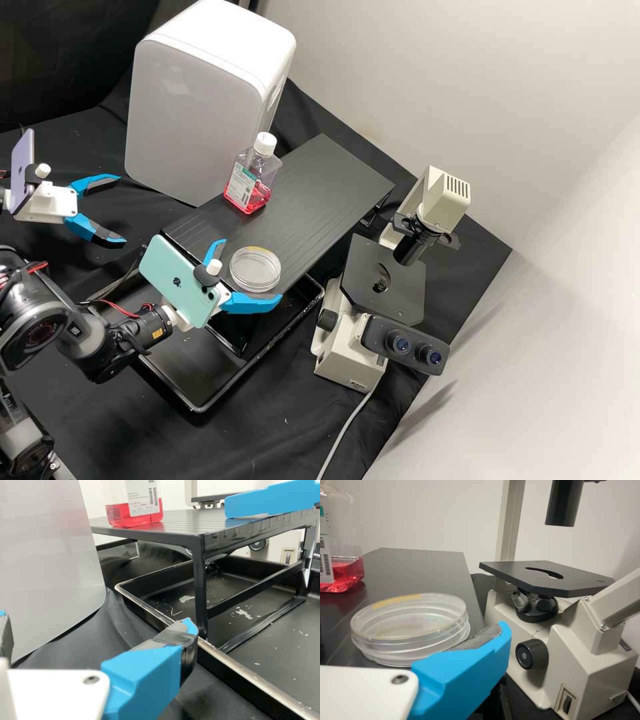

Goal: Place the lid on the petri dish

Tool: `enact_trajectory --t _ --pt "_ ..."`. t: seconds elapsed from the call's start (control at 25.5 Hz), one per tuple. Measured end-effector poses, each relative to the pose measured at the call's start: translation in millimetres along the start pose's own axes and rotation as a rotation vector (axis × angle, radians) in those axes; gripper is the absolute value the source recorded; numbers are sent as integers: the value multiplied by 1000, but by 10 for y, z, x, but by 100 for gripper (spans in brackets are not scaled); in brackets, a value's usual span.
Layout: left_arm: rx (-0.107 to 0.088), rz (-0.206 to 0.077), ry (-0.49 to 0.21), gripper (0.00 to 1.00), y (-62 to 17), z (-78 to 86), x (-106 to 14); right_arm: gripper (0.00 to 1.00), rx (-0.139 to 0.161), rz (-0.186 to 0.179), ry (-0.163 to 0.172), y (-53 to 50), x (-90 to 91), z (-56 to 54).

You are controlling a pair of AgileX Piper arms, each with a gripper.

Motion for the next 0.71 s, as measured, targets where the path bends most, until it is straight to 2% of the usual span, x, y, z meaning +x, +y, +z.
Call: enact_trajectory --t 0.12,0.2,0.39,0.71 --pt "1 0 -2 100 0 2 0 100 -3 5 -4 0 -3 -8" --pt "9 -1 -15 100 4 -9 4 100 2 13 -11 6 -5 -8" --pt "21 16 -35 100 48 -28 49 100 5 17 -30 -4 -31 6" --pt "23 15 -39 100 47 -25 49 100 19 26 -34 3 -51 1"
